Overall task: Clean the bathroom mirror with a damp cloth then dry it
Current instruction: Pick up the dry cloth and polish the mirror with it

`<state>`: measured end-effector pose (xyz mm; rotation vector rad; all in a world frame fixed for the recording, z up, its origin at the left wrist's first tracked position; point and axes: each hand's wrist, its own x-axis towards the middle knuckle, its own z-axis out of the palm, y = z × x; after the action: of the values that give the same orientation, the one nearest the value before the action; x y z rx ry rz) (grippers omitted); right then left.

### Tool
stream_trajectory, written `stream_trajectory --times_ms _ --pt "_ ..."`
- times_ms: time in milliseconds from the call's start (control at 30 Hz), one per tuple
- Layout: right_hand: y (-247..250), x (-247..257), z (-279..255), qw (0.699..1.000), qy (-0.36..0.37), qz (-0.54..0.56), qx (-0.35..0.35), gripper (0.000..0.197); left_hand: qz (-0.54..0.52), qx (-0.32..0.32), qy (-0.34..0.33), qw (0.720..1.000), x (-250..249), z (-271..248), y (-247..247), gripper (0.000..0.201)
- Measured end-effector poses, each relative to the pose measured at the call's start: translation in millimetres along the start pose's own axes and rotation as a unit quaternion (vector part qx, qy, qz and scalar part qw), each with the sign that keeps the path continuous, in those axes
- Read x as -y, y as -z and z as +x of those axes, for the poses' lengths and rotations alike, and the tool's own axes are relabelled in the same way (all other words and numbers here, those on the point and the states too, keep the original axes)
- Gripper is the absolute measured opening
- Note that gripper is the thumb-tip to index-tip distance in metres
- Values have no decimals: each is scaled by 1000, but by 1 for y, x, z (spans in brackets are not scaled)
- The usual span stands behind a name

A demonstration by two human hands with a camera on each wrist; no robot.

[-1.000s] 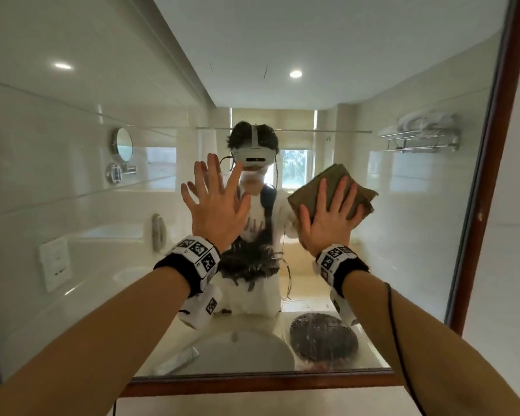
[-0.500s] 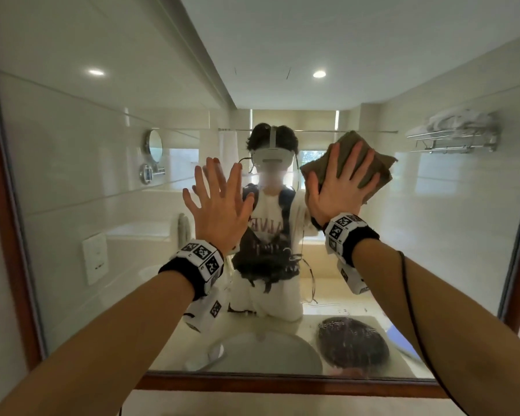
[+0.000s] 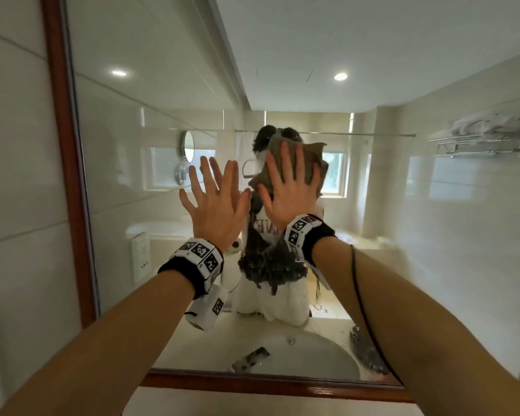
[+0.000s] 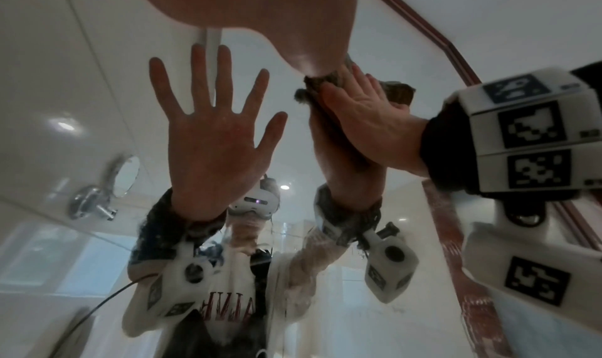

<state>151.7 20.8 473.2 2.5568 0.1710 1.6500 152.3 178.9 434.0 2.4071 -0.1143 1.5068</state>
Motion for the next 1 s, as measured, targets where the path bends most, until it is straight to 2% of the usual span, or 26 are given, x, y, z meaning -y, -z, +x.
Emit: stream_trajectory --times_ms 133,233,300,400,533,667,733,1000 --pt "-8 19 -9 996 86 -22 13 67 -15 5 4 1000 14 3 8 65" --pt "-15 12 -29 986 160 -32 40 66 -25 17 10 999 18 4 12 65" --pt "-15 0 -43 983 174 -35 53 66 -38 18 9 999 16 4 16 66" --pt "-12 -22 -55 989 129 -48 63 67 -45 15 5 999 14 3 20 66" --pt "2 -45 -42 998 -16 -28 54 75 -32 19 20 999 18 2 22 68" --pt "7 -29 -13 996 -83 -1 18 76 -21 31 12 999 36 3 24 67" --pt "6 -7 0 997 -82 9 0 75 -26 37 13 999 51 2 26 66" --pt "-11 100 29 999 33 10 -6 69 -38 9 38 999 110 7 37 65"
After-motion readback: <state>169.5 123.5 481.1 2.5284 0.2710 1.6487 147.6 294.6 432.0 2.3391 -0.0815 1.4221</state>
